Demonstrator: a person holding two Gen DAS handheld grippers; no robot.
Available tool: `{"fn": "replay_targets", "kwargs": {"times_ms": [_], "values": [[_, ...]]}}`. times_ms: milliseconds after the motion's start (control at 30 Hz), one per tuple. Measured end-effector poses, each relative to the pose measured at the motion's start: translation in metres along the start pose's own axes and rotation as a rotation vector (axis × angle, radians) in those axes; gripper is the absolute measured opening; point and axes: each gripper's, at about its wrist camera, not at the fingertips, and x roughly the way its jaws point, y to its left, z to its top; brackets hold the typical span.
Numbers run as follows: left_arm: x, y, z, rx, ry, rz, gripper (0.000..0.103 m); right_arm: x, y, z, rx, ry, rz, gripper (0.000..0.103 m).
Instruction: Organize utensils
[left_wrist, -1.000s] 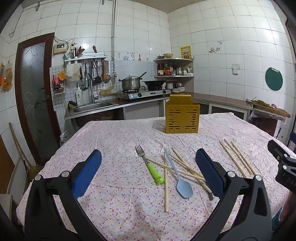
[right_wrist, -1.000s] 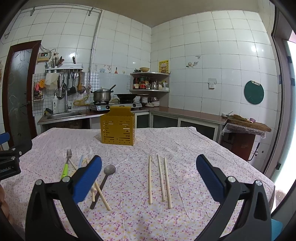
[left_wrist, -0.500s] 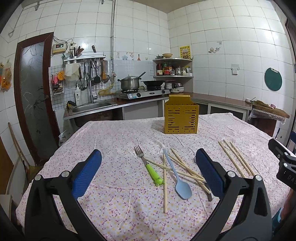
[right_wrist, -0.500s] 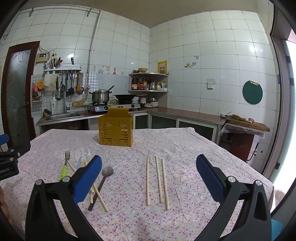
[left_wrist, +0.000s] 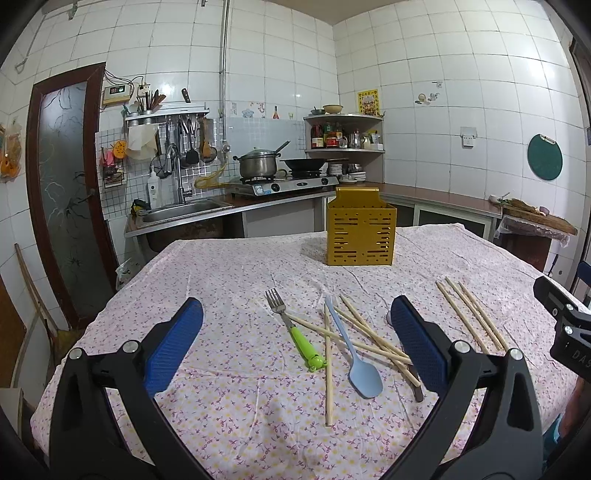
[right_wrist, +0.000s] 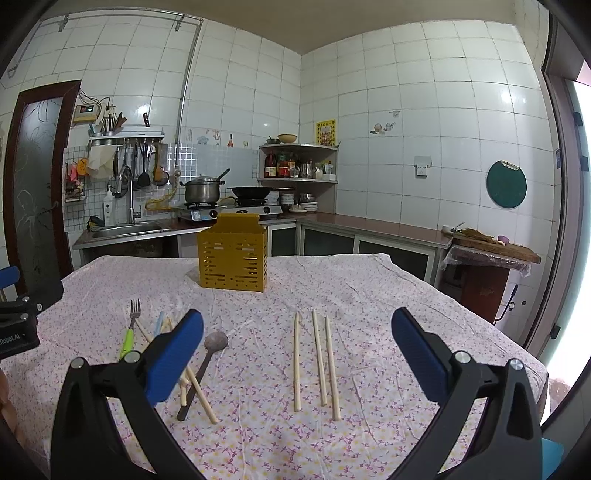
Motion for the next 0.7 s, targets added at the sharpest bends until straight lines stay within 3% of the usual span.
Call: {"fn": "replay_targets", "kwargs": {"times_ms": [700], "values": [[0.002,-0.0012,-0.0014,0.0,0.004,-0.005,0.098,0.0002,0.001,-0.0034,-0.001,-0.001,0.0,0.099]]}}
